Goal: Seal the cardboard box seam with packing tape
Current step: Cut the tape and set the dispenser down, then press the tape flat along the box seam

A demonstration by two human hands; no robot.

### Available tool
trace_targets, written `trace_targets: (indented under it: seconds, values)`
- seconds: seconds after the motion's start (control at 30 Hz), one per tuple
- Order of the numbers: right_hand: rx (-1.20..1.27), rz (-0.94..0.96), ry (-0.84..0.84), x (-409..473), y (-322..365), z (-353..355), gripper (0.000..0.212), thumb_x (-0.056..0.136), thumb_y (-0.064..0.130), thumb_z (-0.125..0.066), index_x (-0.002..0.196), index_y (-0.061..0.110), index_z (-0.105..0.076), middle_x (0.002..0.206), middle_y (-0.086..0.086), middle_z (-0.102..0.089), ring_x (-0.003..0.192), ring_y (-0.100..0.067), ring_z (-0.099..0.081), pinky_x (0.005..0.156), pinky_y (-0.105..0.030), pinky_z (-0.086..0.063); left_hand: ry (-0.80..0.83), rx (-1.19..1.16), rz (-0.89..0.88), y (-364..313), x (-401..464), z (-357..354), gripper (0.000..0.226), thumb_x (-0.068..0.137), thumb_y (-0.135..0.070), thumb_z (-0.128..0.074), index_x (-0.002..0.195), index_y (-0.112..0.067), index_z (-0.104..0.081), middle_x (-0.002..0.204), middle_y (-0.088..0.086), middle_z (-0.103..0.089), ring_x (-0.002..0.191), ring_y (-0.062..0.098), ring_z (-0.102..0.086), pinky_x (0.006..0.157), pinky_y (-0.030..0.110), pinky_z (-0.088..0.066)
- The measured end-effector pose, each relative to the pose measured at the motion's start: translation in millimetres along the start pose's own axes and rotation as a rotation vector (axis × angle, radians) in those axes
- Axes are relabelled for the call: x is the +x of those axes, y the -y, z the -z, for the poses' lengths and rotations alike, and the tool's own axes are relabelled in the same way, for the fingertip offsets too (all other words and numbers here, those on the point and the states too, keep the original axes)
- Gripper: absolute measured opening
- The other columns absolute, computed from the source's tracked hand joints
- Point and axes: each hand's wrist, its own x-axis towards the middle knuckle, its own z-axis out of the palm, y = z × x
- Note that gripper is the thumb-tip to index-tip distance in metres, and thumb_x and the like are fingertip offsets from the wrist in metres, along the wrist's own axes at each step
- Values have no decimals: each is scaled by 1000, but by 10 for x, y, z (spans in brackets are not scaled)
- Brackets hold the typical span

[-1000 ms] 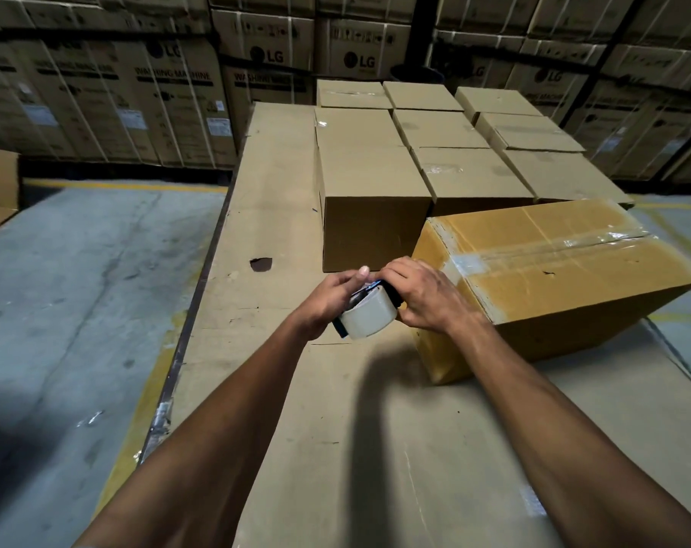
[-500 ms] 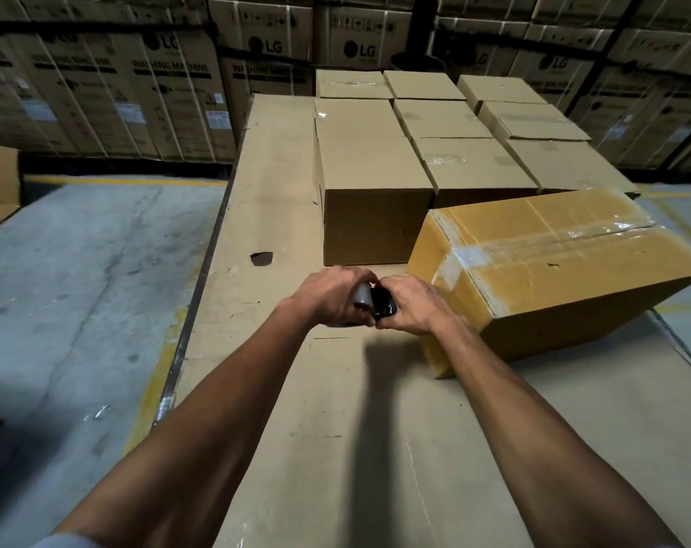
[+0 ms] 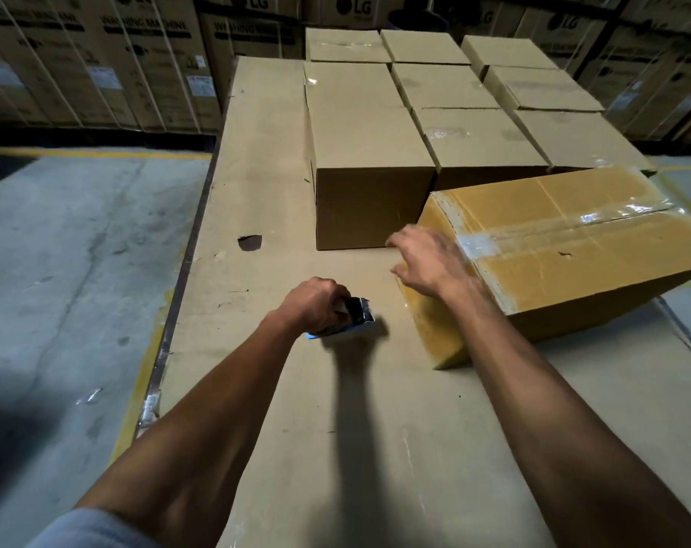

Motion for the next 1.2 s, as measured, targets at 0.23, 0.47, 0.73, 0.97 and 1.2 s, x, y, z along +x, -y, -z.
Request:
trace_targets:
  seconds: [0.23, 0.47, 0.73, 0.97, 1.2]
  values:
    - [-69, -162, -145, 191, -462, 260, 62, 92, 31, -78, 148, 22, -56, 155, -7, -55, 153, -31, -40, 127, -56, -28, -7, 182, 43, 23, 124, -189, 45, 97, -43, -74, 141, -34, -69, 138, -1, -69, 124, 32, -68, 89, 40, -55]
    - [320, -150, -118, 60, -541, 179, 68, 105, 24, -63, 165, 25, -32, 175, -1, -21, 155, -28, -35, 119, -48, -39, 24, 250, 90, 138, 73, -334, 49, 101, -42, -73, 147, -29, -63, 145, 2, -66, 136, 30, -60, 108, 44, -48]
    - [511, -183, -81, -147, -882, 204, 48, 114, 28, -43, 162, 25, -41, 170, -3, -37, 156, -26, -34, 128, -45, -29, -99, 124, 64, -100, 88, -154, 66, 103, -40, -71, 162, -20, -49, 164, 6, -55, 147, 33, -51, 117, 47, -43]
    - [505, -198, -64, -310, -1016, 127, 48, 114, 27, -40, 162, 27, -41, 172, 0, -34, 159, -23, -29, 129, -51, -26, -323, -256, -109, -931, 188, -41, 63, 116, -42, -47, 171, -13, -35, 169, 13, -50, 151, 35, -49, 123, 48, -44]
    - [408, -219, -63, -363, -1139, 31, 51, 113, 38, -38, 163, 29, -36, 175, 1, -27, 162, -22, -22, 131, -54, -17, -306, -507, -141, -1878, 176, -187, 71, 117, -59, -17, 177, -28, 7, 186, -6, 5, 172, 15, 1, 136, 51, -7]
